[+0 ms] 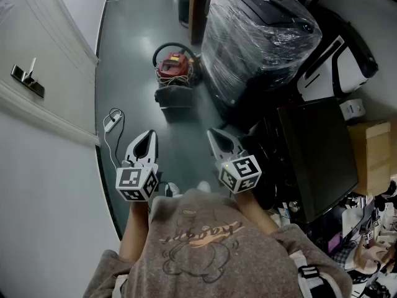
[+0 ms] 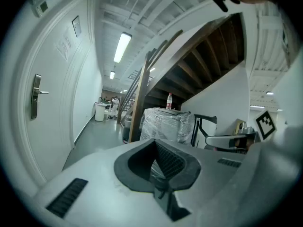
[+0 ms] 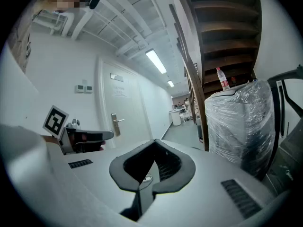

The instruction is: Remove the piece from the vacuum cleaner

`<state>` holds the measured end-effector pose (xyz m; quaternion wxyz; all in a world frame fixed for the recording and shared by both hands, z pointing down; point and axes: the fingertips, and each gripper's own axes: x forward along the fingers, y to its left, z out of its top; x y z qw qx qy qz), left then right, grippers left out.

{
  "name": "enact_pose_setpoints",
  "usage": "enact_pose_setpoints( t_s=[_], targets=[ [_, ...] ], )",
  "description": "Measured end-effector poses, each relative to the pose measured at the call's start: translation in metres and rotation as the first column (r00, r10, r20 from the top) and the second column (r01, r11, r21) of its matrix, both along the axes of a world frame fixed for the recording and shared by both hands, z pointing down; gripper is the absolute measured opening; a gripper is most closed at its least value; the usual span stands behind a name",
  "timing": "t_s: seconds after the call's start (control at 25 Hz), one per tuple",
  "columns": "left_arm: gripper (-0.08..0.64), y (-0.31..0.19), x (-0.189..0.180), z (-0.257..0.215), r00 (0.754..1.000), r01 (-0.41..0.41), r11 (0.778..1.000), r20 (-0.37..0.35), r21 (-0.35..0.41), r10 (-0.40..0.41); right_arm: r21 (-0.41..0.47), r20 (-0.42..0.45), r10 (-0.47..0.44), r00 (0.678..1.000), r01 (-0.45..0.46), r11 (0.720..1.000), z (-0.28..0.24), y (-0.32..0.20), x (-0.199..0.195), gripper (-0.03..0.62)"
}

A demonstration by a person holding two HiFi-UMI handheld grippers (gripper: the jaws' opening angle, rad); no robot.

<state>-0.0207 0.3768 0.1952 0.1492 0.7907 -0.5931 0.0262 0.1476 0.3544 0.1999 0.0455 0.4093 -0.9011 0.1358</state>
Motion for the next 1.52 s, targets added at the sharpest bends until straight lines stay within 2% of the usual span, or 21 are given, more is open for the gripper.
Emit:
enact_pose_setpoints(
  t_s=[0.4, 0.72, 0.96, 1.2, 1.52],
  targets=[
    [0.002, 0.002, 0.01, 0.004, 1.0, 0.009, 1.0, 0.01, -0.012, -0.009, -0.009, 0.034, -0.014, 0.999, 0.014, 1.0, 0.001, 0.005, 0.009, 0.0],
    [0.002, -0.006, 0.039, 0.018, 0.999, 0.044, 0.999, -0.002, -0.013, -0.044, -0.052, 0.026, -0.049, 0.998, 0.05, 0.997, 0.025, 0.005, 0.037, 0.0],
    [0.002, -0.015, 0.042, 0.025, 0.997, 0.072, 0.997, -0.029, -0.029, -0.072, -0.07, 0.008, -0.082, 0.997, 0.082, 0.994, 0.034, -0.013, 0.039, 0.0],
    [0.002, -0.058, 0.025, 0.036, 0.997, 0.067, 0.997, -0.033, -0.039, -0.069, -0.084, -0.003, -0.078, 0.997, 0.077, 0.994, 0.044, -0.055, 0.024, 0.0],
    [0.002, -0.161, -0.019, 0.035, 0.999, 0.013, 0.999, -0.048, -0.029, -0.014, -0.081, -0.008, -0.047, 0.999, 0.046, 0.996, 0.043, -0.153, -0.023, 0.0]
  ],
)
